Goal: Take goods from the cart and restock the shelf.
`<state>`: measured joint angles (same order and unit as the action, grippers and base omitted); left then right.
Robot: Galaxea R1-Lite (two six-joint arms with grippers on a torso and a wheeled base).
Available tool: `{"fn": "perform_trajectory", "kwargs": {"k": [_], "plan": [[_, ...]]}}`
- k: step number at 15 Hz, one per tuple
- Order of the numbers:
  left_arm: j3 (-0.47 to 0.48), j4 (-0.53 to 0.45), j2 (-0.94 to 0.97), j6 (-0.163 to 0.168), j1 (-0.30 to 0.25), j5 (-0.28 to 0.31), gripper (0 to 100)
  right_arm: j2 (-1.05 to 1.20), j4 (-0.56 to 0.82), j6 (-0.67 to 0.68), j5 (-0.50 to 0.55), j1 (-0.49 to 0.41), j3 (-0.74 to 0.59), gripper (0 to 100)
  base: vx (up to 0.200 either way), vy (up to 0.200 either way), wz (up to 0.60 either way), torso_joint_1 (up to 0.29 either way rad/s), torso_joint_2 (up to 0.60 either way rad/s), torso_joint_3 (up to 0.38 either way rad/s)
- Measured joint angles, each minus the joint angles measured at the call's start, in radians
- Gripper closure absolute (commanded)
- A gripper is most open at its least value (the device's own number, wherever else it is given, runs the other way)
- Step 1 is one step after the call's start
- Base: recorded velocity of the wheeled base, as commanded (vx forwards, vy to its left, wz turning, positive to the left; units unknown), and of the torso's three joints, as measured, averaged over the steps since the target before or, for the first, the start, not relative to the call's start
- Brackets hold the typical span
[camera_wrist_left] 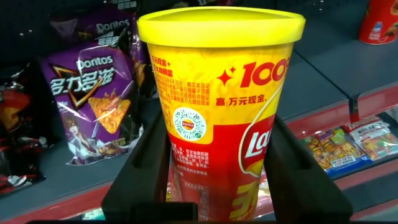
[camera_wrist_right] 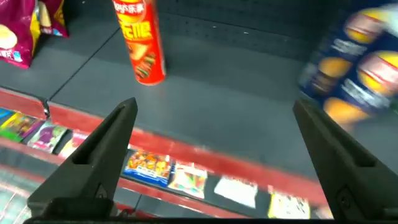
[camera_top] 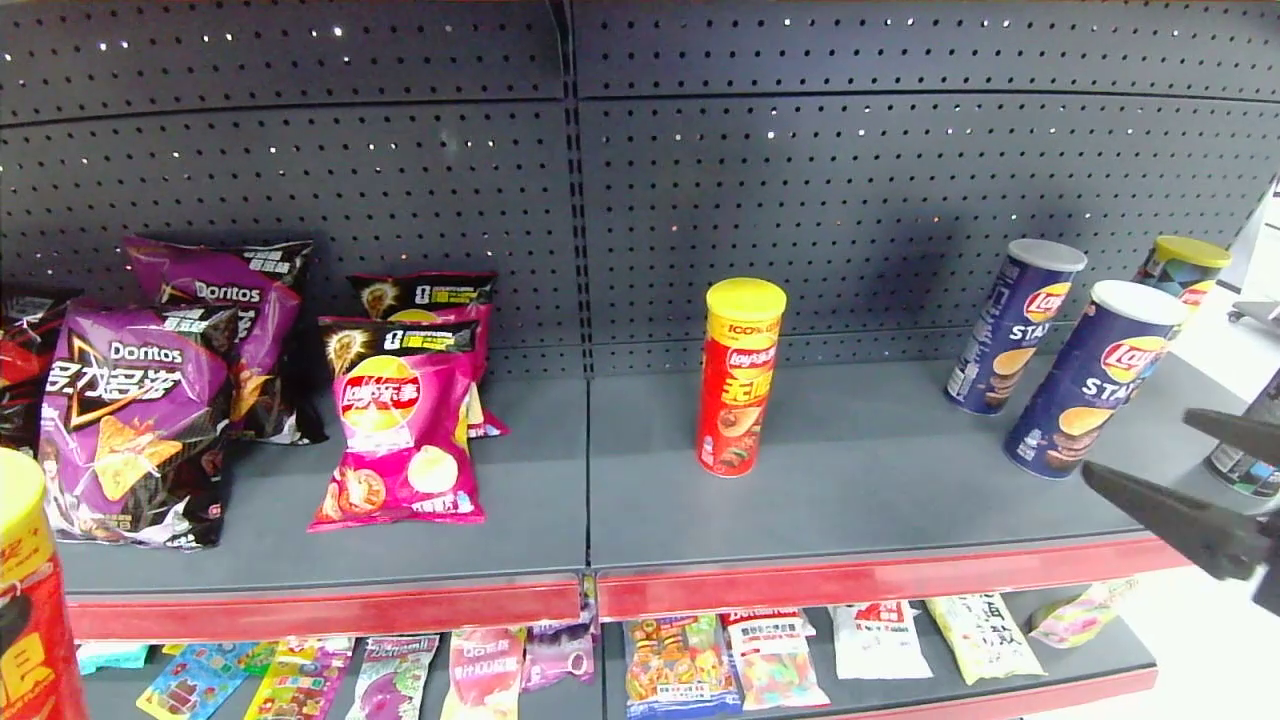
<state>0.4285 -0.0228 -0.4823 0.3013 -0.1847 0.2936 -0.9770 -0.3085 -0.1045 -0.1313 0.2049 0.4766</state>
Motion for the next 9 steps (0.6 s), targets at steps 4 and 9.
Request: {"fn": "perform_trajectory", "kwargs": {"k": [4, 9], "plan": [[-0.01, 0.003, 0.038, -0.005, 0.0, -0.021, 100, -0.322, -0.17, -0.008, 0.0, 0.072, 0.098, 0, 0.0, 0.0, 0.0, 0.0, 0.0, 0.0], [0.003, 0.007, 0.049, 0.0, -0.001, -0.053, 100, -0.615, -0.366, -0.004, 0.003, 0.137, 0.19, 0, 0.0, 0.0, 0.0, 0.0, 0.0, 0.0]]}}
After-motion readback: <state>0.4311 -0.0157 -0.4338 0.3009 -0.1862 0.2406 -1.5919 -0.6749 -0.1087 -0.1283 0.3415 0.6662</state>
